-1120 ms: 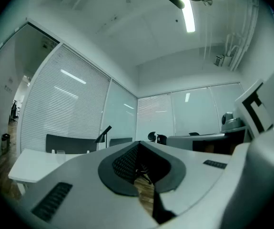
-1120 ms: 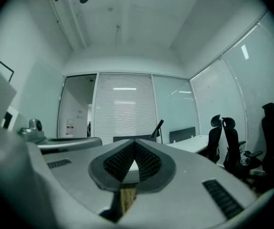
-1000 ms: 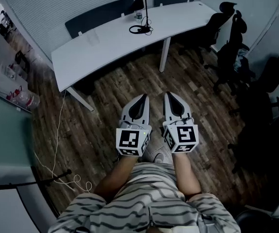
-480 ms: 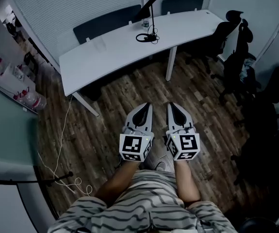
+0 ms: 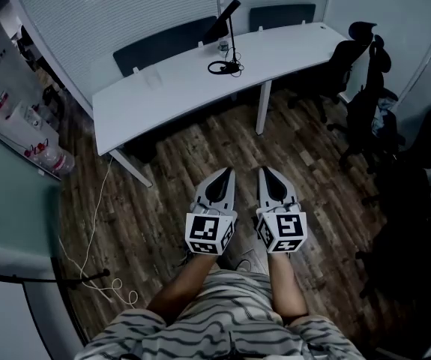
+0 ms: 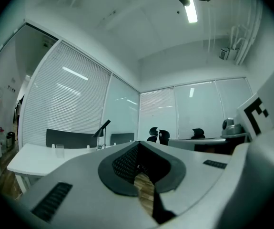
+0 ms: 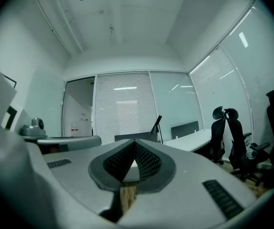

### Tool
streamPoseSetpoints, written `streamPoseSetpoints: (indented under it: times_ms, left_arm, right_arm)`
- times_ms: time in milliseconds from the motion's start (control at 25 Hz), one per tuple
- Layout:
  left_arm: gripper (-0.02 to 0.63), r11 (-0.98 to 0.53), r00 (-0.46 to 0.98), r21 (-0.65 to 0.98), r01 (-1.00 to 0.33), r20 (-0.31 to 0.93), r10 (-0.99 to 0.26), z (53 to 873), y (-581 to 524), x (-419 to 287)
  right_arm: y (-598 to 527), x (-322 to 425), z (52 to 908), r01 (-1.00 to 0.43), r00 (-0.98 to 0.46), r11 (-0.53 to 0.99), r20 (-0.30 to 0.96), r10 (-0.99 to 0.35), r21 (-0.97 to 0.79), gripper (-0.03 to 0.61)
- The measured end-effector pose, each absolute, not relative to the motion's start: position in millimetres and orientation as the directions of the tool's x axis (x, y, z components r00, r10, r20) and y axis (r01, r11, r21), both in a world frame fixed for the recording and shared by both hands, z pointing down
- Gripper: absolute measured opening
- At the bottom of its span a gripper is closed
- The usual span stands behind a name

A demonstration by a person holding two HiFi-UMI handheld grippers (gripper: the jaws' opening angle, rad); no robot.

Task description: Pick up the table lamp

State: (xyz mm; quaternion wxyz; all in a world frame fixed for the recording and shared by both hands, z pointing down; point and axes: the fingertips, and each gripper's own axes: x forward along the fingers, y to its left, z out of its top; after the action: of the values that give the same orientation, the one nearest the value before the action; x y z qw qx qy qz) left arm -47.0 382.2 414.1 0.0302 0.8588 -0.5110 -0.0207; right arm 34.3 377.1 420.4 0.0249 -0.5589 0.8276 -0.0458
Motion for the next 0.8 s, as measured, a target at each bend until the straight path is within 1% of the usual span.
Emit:
streamPoseSetpoints:
  times_ms: [160,360,800]
  left_arm:
    - [0.008,-0.461,0.463,0.079,-0.884,0.001,-0.887,421,378,-36]
    - [0.008,-0.458,0.461,0.083,-0.885,0.012,-0.888,429,348,-28]
    - [0.007,-0.457,0.459,0.102,-0.883,-0.010,-0.888,428,208,-35]
  right_arm:
    - [369,44,430,-0.916,-0.389,0.384,0.019,-0.921,-0.113,0.011]
    - [339,46,437,-0.911,-0.399,0.394,0.018,-0.917,-0.119,0.011]
    - [199,44,434,-0.922,-0.379,0.375,0.021,-0.925,-0.094,0.012]
